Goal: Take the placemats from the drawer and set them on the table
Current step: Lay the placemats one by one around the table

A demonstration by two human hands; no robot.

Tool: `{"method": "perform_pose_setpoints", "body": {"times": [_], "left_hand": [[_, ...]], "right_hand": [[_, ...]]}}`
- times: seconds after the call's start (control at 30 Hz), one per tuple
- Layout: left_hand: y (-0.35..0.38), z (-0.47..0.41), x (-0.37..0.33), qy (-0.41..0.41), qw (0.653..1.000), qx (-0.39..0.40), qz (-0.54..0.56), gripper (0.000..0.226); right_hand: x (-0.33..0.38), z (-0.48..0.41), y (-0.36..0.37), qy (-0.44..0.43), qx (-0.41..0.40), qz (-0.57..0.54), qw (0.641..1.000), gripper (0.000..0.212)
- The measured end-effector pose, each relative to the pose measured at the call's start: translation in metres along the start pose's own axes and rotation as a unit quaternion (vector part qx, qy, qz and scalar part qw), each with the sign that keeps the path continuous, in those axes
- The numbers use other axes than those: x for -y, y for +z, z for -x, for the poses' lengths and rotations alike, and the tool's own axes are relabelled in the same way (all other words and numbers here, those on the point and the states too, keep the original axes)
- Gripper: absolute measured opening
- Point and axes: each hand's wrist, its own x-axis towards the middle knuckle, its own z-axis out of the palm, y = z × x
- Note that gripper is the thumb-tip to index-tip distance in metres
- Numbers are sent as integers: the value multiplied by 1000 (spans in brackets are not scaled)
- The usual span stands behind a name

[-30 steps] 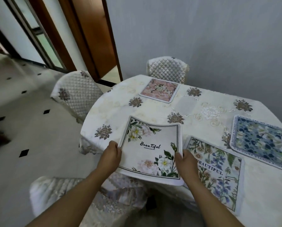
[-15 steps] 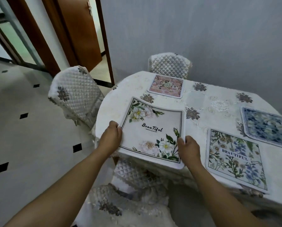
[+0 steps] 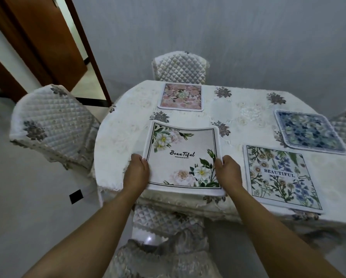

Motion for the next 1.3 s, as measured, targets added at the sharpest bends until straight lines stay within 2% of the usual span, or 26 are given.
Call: {"method": "perform_pose_setpoints", "body": {"times": [0.37,0.6,0.73,0.93,1.0,1.1,1.13,1.2,1.3], "left_hand": [[63,-58,62,-16,995,23,-91,15],[94,-63,102,44,981,59,-180,20],[98,-65,110,63,978,50,-193,22],[102,-74,118,79,980,42,-178,20],[103,-77,122,102,978,32,-179,22],[109,-72,119,144,972,-2,-187,35],[113,-68,114,159,970,4,-184,41],[126,-55,100,194,964,48,-176,50],[150,-42,84,213,949,134,-188,54]], "right_hand": [[-52,-41,93,28,31,51,998,34],[-86,-34,123,4,20,170,985,29],[-89,-30,130,-15,-18,196,980,29],[-87,-28,135,-18,-48,179,982,28],[-85,-27,136,-28,-85,186,978,26],[-72,-18,148,-90,-137,220,962,45],[-64,-12,155,-124,-119,220,960,51],[-44,1,176,-174,-23,217,960,58],[-28,13,207,-192,100,209,954,58]]}}
